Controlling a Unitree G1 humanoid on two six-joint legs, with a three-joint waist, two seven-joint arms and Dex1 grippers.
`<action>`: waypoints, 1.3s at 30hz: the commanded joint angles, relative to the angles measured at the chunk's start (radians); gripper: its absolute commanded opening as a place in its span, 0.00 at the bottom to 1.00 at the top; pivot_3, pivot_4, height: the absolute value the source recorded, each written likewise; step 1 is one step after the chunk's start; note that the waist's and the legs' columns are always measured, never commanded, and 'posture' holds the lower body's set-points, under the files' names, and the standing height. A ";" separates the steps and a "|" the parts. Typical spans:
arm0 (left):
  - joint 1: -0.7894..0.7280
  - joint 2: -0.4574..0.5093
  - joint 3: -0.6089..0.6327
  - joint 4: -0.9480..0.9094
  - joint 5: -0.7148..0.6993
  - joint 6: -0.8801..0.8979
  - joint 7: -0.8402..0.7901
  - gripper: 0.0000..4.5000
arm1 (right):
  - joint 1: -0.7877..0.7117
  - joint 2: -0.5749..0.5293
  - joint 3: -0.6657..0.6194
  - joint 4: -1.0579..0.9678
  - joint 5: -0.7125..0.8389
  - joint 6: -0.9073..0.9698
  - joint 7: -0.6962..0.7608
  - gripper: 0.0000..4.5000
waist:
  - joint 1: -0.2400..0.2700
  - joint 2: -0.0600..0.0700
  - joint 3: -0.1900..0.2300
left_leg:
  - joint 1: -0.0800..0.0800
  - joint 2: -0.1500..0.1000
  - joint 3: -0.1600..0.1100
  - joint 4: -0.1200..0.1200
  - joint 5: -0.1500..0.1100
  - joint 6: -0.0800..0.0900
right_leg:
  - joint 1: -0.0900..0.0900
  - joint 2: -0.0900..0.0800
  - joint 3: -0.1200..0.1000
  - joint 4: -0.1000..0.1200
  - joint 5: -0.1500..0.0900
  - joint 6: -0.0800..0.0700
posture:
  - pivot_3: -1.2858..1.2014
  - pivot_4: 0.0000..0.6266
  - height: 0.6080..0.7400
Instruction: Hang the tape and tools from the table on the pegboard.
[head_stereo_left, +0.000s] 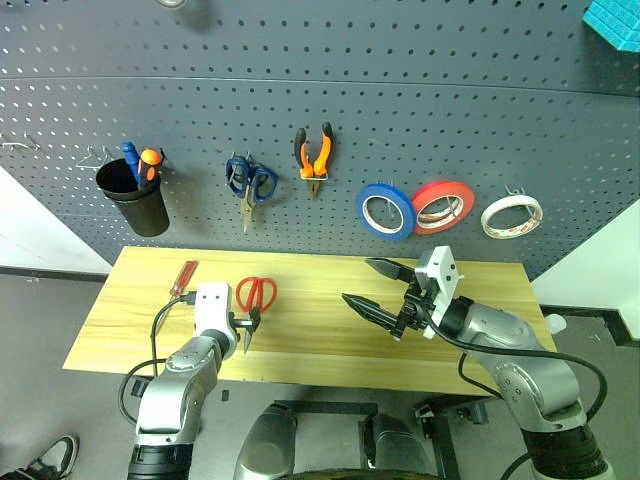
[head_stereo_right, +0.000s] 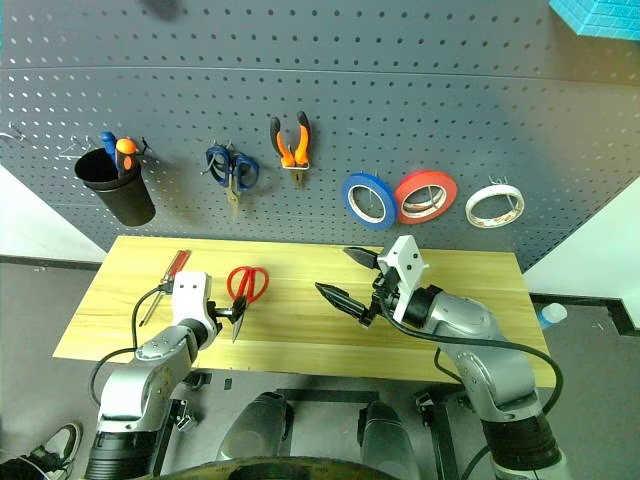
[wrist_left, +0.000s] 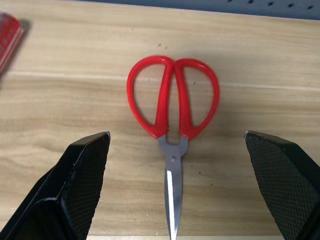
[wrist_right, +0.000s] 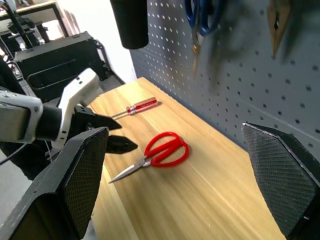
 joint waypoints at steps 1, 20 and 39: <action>-0.030 -0.005 0.008 0.022 0.009 0.012 0.006 1.00 | -0.012 0.004 0.003 -0.020 0.004 -0.020 -0.001 0.99 | 0.005 -0.001 -0.002 | 0.000 0.000 0.000 0.000 0.000 0.000 | 0.000 0.000 0.000 0.000 0.000 0.000 | 0.67 0.10 1.00; -0.220 -0.013 -0.019 0.334 0.061 0.036 -0.006 1.00 | -0.002 -0.004 0.004 -0.059 0.014 0.000 -0.016 0.99 | 0.023 -0.002 -0.006 | 0.001 0.000 0.000 0.000 0.000 0.000 | 0.000 0.000 0.000 0.001 0.002 0.002 | 0.66 0.13 1.00; -0.268 -0.022 -0.047 0.529 0.109 0.077 -0.018 1.00 | 0.011 -0.013 -0.012 -0.092 0.025 0.027 -0.052 0.99 | 0.022 0.004 -0.009 | 0.002 -0.001 0.000 0.000 0.000 0.000 | 0.002 0.000 0.000 0.001 0.002 0.002 | 0.65 0.16 1.00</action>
